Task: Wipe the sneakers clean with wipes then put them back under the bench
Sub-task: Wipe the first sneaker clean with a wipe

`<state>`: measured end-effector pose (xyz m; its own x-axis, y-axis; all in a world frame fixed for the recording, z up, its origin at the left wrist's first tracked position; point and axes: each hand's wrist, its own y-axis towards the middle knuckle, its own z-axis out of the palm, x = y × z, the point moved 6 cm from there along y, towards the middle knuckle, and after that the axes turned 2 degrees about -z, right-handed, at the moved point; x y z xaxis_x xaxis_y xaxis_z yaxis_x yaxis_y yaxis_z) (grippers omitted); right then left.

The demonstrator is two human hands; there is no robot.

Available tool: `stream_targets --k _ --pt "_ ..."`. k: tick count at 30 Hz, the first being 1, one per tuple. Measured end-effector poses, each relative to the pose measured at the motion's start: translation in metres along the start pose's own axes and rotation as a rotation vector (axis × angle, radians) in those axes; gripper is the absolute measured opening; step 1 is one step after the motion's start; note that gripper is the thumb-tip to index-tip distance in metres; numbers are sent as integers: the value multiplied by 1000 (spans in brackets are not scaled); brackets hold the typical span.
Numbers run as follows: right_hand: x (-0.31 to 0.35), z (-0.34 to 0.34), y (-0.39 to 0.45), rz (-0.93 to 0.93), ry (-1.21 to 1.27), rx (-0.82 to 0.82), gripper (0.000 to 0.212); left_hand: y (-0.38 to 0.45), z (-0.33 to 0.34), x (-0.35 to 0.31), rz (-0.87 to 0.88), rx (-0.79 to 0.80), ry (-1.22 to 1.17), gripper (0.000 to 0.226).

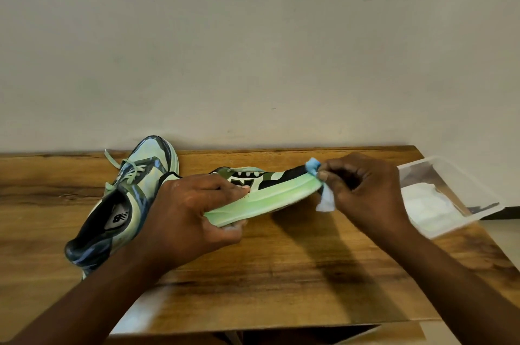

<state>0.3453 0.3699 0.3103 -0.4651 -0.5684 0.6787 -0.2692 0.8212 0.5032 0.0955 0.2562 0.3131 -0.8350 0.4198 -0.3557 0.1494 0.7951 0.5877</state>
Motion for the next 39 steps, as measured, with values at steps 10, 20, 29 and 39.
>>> stream_targets --k 10,20,29,39 --pt "24 13 -14 -180 -67 -40 18 0 0 3 -19 -3 11 46" --pt "16 12 -13 -144 -90 -142 20 0 0 1 -19 8 11 45" --pt "-6 -2 -11 -159 -110 -172 20 -2 1 2 20 25 30 45" --pt "33 20 -30 -316 -104 23 21 -4 1 -1 100 9 93 43"
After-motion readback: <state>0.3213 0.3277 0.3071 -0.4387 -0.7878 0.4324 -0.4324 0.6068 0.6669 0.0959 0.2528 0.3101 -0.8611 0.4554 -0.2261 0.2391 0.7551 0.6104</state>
